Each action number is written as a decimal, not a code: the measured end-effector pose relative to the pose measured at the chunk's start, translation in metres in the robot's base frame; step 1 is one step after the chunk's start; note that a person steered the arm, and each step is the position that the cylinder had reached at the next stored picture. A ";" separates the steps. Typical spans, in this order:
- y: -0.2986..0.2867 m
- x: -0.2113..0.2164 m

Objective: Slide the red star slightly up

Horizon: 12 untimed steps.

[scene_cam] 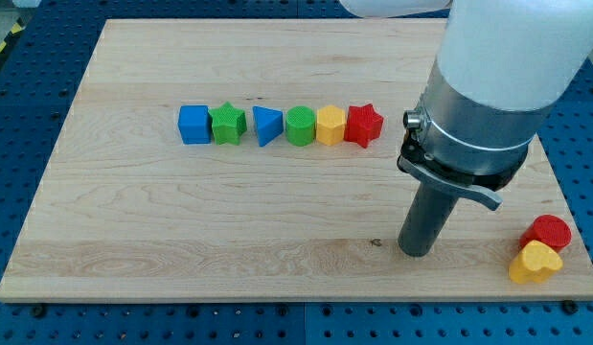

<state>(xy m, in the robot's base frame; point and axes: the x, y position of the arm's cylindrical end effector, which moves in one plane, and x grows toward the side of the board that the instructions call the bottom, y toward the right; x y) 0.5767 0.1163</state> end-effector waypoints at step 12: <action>-0.013 -0.197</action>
